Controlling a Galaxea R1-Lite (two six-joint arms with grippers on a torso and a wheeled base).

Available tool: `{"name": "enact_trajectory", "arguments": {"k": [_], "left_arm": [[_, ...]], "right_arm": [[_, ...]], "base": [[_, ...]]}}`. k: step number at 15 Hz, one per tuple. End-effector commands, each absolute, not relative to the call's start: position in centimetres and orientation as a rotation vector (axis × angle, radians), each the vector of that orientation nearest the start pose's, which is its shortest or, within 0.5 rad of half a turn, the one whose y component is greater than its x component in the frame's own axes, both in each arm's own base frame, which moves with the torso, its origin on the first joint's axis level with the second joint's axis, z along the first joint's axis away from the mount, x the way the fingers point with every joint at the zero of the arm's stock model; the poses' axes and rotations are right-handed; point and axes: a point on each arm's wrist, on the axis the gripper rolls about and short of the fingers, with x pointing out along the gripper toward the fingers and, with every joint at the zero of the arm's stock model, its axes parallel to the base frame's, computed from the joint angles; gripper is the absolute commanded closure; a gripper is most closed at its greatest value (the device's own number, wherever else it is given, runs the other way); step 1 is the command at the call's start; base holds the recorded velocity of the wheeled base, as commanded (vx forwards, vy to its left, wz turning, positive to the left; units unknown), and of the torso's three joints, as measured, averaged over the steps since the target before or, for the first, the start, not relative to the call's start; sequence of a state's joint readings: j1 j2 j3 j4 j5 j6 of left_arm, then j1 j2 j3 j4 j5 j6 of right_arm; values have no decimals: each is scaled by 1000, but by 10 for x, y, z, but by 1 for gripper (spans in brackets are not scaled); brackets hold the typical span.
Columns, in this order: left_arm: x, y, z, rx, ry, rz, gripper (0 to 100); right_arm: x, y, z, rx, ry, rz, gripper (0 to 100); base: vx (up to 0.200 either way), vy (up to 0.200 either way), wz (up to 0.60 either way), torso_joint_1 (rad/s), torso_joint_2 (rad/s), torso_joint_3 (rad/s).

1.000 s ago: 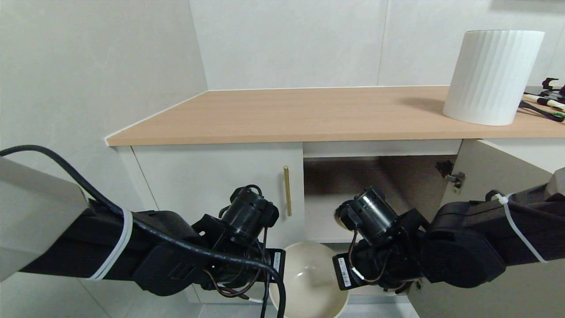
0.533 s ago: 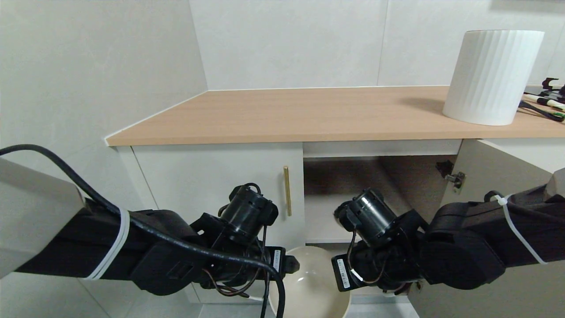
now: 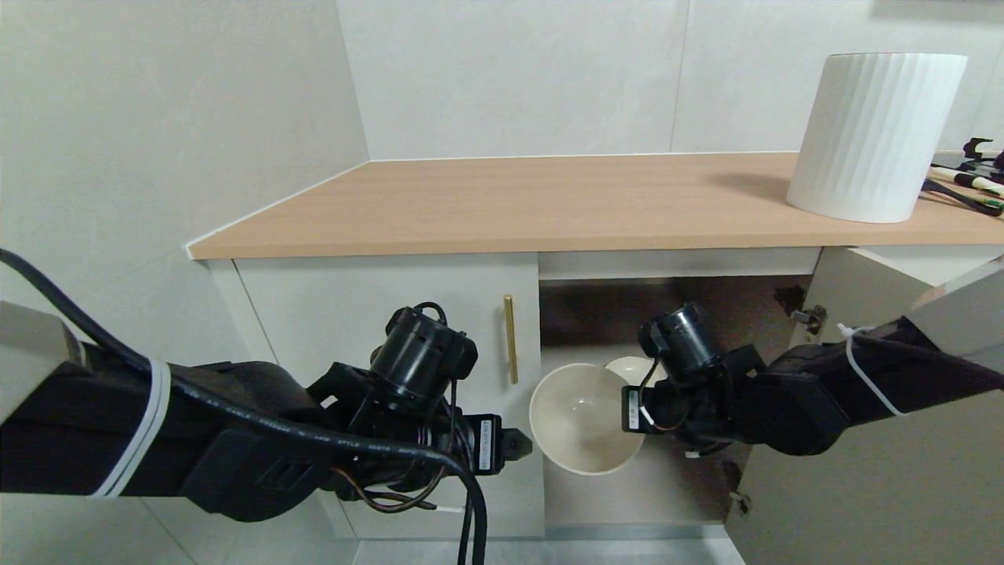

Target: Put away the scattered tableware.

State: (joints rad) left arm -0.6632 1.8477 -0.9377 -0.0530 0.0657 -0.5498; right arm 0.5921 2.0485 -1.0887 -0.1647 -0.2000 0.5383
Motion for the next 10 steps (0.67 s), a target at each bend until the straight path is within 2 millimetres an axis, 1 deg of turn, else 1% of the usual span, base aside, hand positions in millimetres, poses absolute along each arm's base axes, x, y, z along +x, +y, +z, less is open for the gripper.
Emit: {"name": "enact_trajectory", "arguments": {"k": [1,5,6,7,10], "left_arm": [[250,-193,122,-203,922,-316,0],[252,-191,124,-227,907,-309,0],[252,-191,124,-227,907,-309,0],[253,-191,124,-228,907,-308,0],[252,-191,124,-227,907,-309,0]], "right_arm": [[335,180,79,234,790,80,100],[372,158,59,305,767,-24,100],[376,157,57,321,764,-37,100],[391,149,51,363,746,-92,100],[415,143,32,411,722,-179,100]], "base": [[0,0,0,0,0,0],[0,0,0,0,0,0],[0,0,0,0,0,0],[0,0,0,0,0,0],[0,0,0,0,0,0]]}}
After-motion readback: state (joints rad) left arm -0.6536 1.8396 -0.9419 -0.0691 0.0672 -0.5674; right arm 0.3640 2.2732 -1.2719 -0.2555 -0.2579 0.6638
